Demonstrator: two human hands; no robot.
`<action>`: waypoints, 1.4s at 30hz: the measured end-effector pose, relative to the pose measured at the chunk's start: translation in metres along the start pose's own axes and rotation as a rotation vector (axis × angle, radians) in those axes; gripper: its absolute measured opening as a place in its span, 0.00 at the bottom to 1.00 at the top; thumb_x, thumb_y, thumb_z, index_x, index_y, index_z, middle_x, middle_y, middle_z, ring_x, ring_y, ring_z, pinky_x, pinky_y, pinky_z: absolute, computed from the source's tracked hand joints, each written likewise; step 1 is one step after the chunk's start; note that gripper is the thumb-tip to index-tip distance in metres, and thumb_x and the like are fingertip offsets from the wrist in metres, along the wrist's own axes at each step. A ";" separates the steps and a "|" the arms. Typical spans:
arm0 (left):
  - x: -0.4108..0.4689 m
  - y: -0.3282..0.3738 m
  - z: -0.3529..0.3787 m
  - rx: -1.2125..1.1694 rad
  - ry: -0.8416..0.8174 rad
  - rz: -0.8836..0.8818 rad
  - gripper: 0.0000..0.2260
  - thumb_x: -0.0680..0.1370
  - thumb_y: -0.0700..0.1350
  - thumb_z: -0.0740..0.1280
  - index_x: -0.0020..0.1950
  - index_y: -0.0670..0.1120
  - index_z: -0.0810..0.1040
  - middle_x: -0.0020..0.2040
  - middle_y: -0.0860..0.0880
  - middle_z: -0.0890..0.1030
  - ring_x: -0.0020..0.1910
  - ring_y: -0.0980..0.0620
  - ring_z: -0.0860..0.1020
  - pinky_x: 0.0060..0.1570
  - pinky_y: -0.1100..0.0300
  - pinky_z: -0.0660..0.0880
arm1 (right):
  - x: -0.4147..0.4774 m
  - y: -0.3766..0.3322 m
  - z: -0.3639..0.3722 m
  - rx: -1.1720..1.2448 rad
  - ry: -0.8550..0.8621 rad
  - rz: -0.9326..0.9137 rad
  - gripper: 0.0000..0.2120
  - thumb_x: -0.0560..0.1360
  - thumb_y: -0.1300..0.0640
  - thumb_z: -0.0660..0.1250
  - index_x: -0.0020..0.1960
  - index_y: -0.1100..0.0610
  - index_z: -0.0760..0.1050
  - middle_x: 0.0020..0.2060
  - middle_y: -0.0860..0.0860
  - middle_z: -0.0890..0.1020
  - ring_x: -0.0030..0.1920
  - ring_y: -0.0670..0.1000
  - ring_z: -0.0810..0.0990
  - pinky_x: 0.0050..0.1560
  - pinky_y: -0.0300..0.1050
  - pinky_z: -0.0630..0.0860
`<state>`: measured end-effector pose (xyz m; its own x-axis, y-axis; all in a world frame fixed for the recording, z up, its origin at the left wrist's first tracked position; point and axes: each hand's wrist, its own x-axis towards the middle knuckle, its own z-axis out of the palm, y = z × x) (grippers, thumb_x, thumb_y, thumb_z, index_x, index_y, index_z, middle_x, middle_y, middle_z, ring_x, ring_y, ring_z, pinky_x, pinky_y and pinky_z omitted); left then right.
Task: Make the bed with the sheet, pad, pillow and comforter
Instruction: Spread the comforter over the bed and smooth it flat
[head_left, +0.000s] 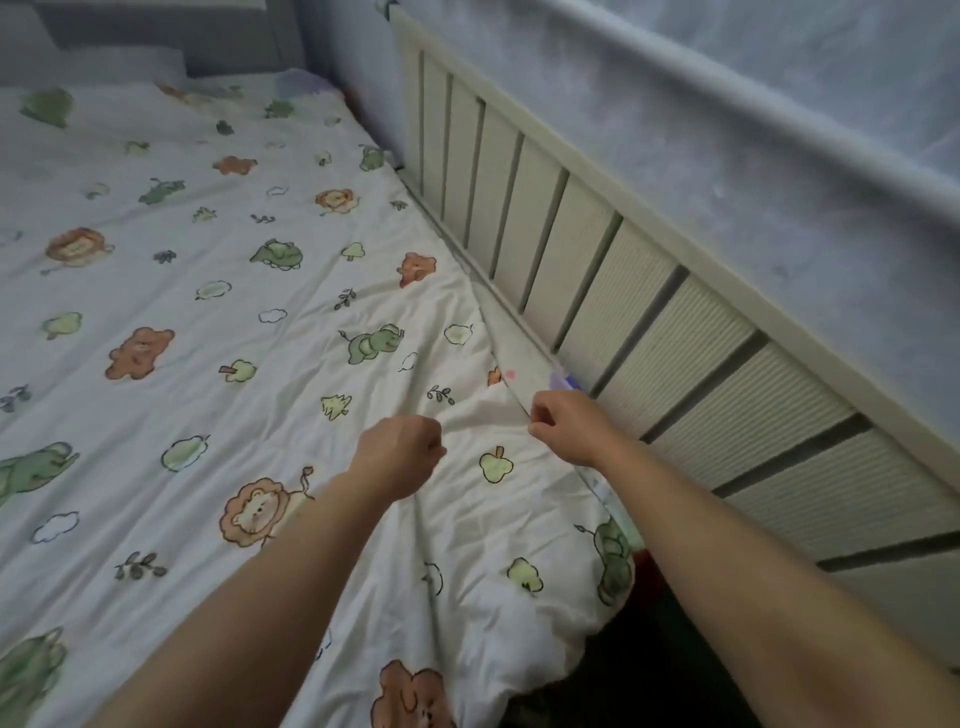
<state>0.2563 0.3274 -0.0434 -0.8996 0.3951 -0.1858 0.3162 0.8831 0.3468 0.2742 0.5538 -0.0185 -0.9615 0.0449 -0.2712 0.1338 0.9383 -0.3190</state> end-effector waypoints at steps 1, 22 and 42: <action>0.013 0.007 0.010 -0.012 0.001 -0.023 0.08 0.79 0.50 0.62 0.47 0.47 0.77 0.44 0.49 0.78 0.47 0.45 0.77 0.40 0.59 0.67 | 0.016 0.015 0.001 -0.005 0.001 -0.011 0.04 0.76 0.57 0.63 0.44 0.56 0.75 0.40 0.49 0.78 0.43 0.52 0.77 0.44 0.48 0.74; 0.172 0.008 0.247 0.051 -0.178 -0.395 0.18 0.74 0.47 0.67 0.62 0.49 0.69 0.60 0.47 0.67 0.58 0.44 0.68 0.48 0.49 0.75 | 0.222 0.149 0.165 0.018 -0.215 -0.107 0.40 0.76 0.43 0.62 0.75 0.37 0.36 0.64 0.57 0.70 0.63 0.59 0.70 0.64 0.57 0.64; 0.250 0.154 0.251 -0.091 0.022 -0.046 0.08 0.77 0.41 0.61 0.55 0.46 0.71 0.52 0.45 0.74 0.49 0.39 0.76 0.36 0.53 0.61 | 0.234 0.266 0.096 -0.646 -0.017 0.066 0.27 0.81 0.60 0.51 0.77 0.47 0.49 0.57 0.59 0.76 0.53 0.58 0.78 0.50 0.51 0.75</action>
<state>0.1552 0.6257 -0.2675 -0.9195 0.3479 -0.1832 0.2466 0.8731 0.4205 0.1082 0.7806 -0.2536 -0.9516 0.1094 -0.2872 0.0163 0.9511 0.3085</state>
